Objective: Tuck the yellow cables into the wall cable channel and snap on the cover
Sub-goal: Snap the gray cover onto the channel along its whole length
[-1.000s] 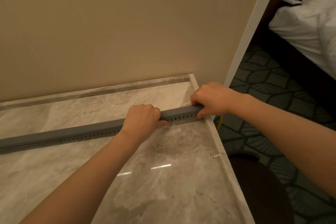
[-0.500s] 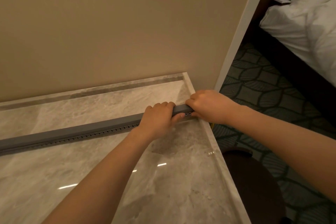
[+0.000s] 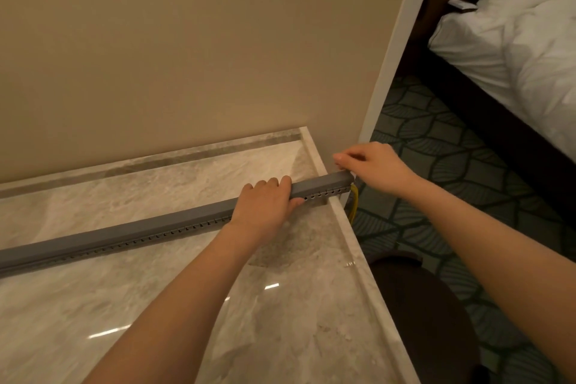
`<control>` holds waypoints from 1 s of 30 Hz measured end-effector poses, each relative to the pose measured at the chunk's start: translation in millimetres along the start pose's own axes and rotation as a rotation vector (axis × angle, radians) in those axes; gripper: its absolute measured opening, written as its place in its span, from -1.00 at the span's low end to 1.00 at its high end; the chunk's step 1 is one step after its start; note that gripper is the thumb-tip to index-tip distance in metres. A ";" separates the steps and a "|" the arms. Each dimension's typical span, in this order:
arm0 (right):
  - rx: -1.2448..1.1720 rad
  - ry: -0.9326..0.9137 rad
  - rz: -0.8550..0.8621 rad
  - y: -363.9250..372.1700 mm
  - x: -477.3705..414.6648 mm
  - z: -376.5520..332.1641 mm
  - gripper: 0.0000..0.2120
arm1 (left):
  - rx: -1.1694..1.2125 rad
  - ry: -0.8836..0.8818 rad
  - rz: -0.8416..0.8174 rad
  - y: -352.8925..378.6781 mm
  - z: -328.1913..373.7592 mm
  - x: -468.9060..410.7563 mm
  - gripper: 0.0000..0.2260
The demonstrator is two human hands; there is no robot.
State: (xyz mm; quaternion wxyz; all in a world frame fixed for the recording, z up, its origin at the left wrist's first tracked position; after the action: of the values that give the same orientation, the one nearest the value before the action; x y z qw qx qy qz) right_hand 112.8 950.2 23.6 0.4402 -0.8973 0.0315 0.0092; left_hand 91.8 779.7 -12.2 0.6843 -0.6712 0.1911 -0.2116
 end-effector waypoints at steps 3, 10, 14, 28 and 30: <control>-0.276 0.302 -0.058 13.5 8.0 41.0 -0.56 | 0.007 0.001 -0.024 1.5 -1.2 -1.7 -0.67; -0.363 0.378 -0.219 47.7 13.0 38.0 -0.42 | -0.005 0.011 -0.050 2.0 -1.0 -1.7 -0.69; -0.392 0.500 -0.237 56.3 5.7 39.3 -0.36 | -0.005 0.032 -0.076 1.7 0.2 -0.7 -0.68; 0.423 0.190 -0.298 56.8 -29.4 6.9 -0.78 | 0.321 -0.111 -0.203 3.8 -4.3 -13.5 -0.62; 0.350 0.208 -0.255 54.5 -27.0 6.7 -0.83 | 0.409 -0.224 -0.256 6.6 -11.9 -27.1 -0.54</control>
State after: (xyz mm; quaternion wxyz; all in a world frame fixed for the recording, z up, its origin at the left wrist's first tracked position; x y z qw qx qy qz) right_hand 82.4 923.5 -22.3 0.5811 -0.8001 -0.0357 -0.1443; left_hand 62.8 784.6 -19.8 0.7902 -0.5569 -0.0189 -0.2549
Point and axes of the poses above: each hand's wrist, its own x-axis away from the middle knuckle, its own y-axis out of the palm, z = x × y, the point moved 8 cm from there along -x, towards the middle knuckle, and after that the axes turned 8 degrees about -y, right-handed, at the moved point
